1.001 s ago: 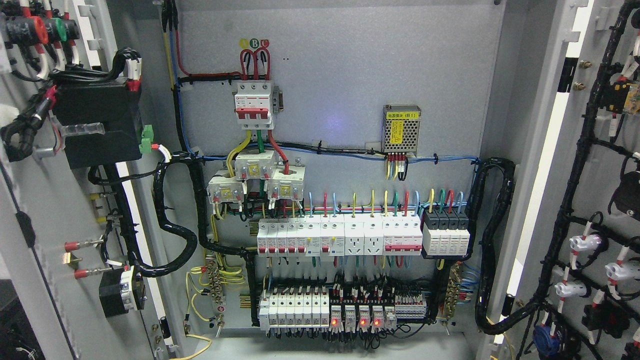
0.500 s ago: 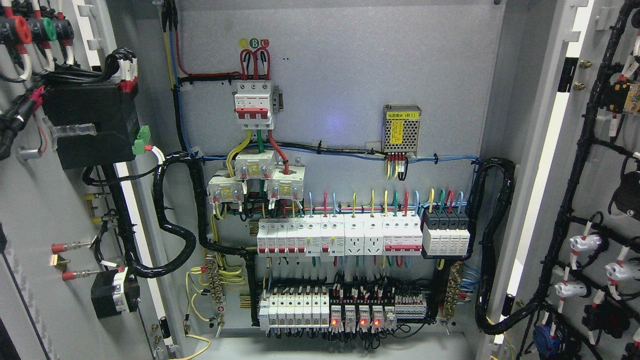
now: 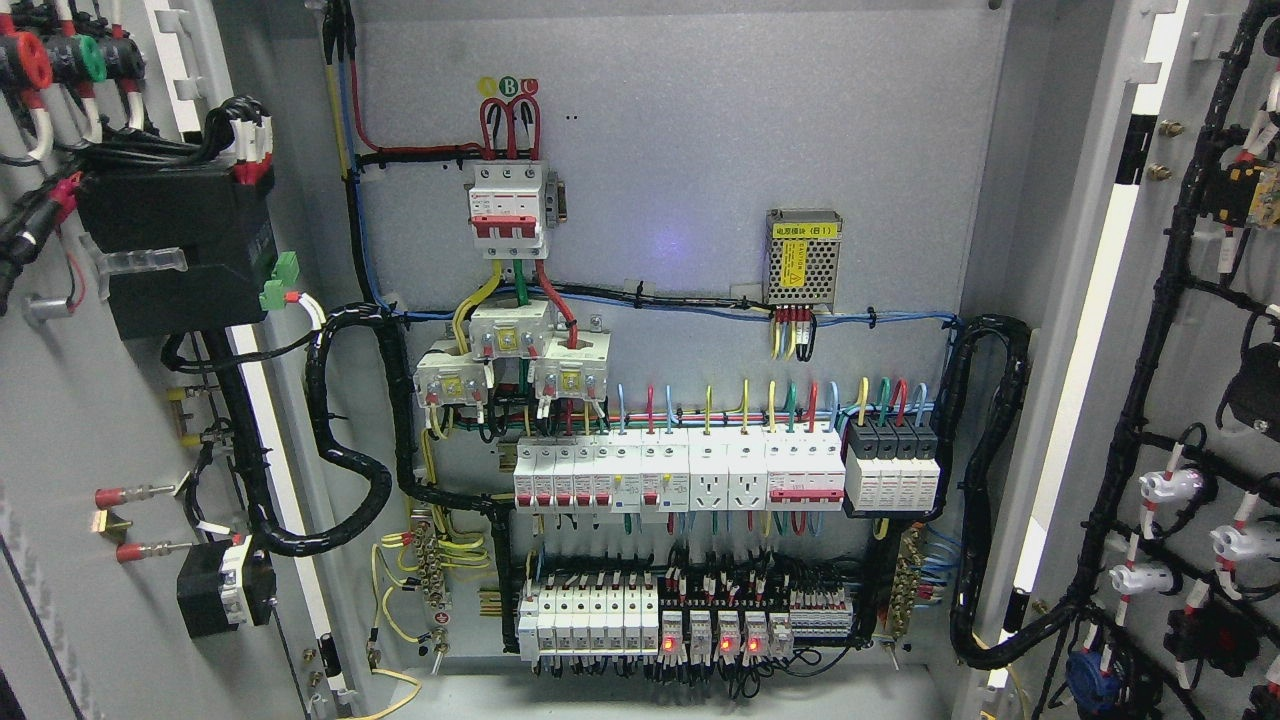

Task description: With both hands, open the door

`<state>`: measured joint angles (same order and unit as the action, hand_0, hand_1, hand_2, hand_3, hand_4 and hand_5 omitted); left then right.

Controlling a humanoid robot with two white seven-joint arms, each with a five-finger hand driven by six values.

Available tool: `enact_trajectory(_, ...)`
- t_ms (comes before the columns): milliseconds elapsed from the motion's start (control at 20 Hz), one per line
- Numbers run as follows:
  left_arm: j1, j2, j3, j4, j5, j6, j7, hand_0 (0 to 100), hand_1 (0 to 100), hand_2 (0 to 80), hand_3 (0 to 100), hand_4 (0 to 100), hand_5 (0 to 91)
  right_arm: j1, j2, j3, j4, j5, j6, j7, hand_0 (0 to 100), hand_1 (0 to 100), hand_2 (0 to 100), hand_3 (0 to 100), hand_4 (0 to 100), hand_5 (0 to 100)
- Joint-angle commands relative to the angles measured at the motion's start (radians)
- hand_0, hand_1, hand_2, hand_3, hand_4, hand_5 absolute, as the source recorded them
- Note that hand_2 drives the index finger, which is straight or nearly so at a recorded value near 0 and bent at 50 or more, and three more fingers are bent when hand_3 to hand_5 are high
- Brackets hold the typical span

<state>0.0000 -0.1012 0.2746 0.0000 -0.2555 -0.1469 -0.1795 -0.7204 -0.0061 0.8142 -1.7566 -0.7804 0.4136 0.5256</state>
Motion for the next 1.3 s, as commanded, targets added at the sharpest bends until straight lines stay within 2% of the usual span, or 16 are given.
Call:
enact_trajectory(0, 0.009, 0.0, 0.0, -0.021, -0.001, 0.0, 0.0, 12, 56, 0.0, 0, 0, 0.0, 0.004, -0.003, -0.073, 0.023, 0.007, -0.004, -0.003, 7, 14, 0, 0, 0, 0)
enact_trajectory(300, 0.009, 0.0, 0.0, -0.021, -0.001, 0.0, 0.0, 12, 56, 0.0, 0, 0, 0.0, 0.007, -0.023, -0.133, 0.052, 0.007, -0.005, -0.003, 7, 14, 0, 0, 0, 0)
enact_trajectory(450, 0.009, 0.0, 0.0, -0.021, -0.001, 0.0, 0.0, 12, 56, 0.0, 0, 0, 0.0, 0.018, -0.051, -0.162, 0.069, 0.007, -0.006, -0.002, 7, 14, 0, 0, 0, 0)
enact_trajectory(651, 0.009, 0.0, 0.0, -0.021, 0.001, 0.0, 0.0, 12, 56, 0.0, 0, 0, 0.0, 0.067, -0.084, -0.237, 0.062, 0.007, -0.007, -0.009, 7, 14, 0, 0, 0, 0)
enact_trajectory(701, 0.009, 0.0, 0.0, -0.021, -0.001, 0.0, 0.0, 12, 56, 0.0, 0, 0, 0.0, 0.084, -0.095, -0.259, 0.057, 0.007, -0.012, -0.027, 7, 14, 0, 0, 0, 0)
enact_trajectory(751, 0.009, 0.0, 0.0, -0.021, -0.001, 0.0, 0.0, 12, 56, 0.0, 0, 0, 0.0, 0.104, -0.109, -0.271, 0.048, 0.009, -0.031, -0.062, 7, 14, 0, 0, 0, 0)
enact_trajectory(851, 0.009, 0.0, 0.0, -0.021, -0.001, 0.0, 0.0, 12, 56, 0.0, 0, 0, 0.0, 0.137, -0.149, -0.279, 0.011, 0.013, -0.1, -0.11, 7, 14, 0, 0, 0, 0)
enact_trajectory(1001, 0.009, 0.0, 0.0, -0.021, -0.001, 0.001, 0.0, 12, 56, 0.0, 0, 0, 0.0, 0.193, -0.198, -0.297, -0.062, 0.015, -0.145, -0.119, 7, 14, 0, 0, 0, 0)
enact_trajectory(1151, 0.009, 0.0, 0.0, -0.021, -0.001, 0.0, 0.0, 12, 56, 0.0, 0, 0, 0.0, 0.252, -0.201, -0.363, -0.124, 0.042, -0.189, -0.171, 7, 14, 0, 0, 0, 0)
enact_trajectory(1251, 0.009, 0.0, 0.0, -0.021, 0.001, 0.0, 0.0, 12, 56, 0.0, 0, 0, 0.0, 0.294, -0.209, -0.379, -0.17, 0.064, -0.2, -0.176, 7, 14, 0, 0, 0, 0)
